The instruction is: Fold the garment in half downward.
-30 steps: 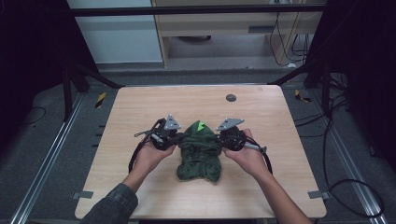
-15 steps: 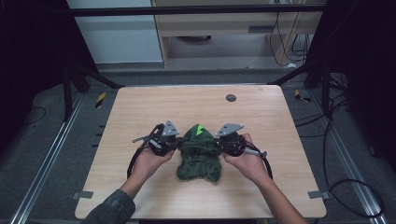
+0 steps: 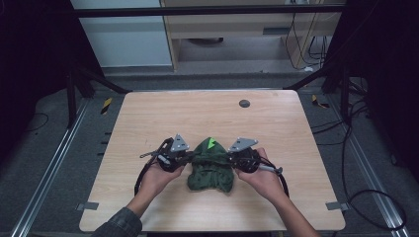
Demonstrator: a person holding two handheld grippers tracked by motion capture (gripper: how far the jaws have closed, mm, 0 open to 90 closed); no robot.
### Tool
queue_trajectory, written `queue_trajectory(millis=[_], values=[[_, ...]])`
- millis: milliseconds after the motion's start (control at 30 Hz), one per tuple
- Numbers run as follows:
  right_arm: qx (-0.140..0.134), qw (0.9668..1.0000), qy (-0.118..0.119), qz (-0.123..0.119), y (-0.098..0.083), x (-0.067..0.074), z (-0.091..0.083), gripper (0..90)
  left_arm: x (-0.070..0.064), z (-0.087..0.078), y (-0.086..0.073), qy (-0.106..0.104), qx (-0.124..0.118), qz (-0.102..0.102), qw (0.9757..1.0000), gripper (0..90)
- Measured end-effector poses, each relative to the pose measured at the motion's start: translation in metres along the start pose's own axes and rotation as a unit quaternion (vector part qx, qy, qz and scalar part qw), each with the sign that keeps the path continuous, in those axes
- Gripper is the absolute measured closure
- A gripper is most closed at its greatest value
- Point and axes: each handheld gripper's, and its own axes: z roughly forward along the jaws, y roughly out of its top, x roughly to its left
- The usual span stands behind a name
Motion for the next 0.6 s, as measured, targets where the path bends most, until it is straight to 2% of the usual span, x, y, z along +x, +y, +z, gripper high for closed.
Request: queue_trajectory(millis=[367, 600], values=[[0.000, 1.0000, 0.007, 0.001, -0.008, 0.006, 0.002, 83.8, -0.004, 0.001, -0.009, 0.003, -0.006, -0.001, 1.0000, 87.3], [0.002, 0.9999, 0.008, -0.010, -0.010, 0.011, 0.001, 83.4, -0.005, 0.002, -0.015, 0.001, -0.008, -0.003, 1.0000, 87.2]])
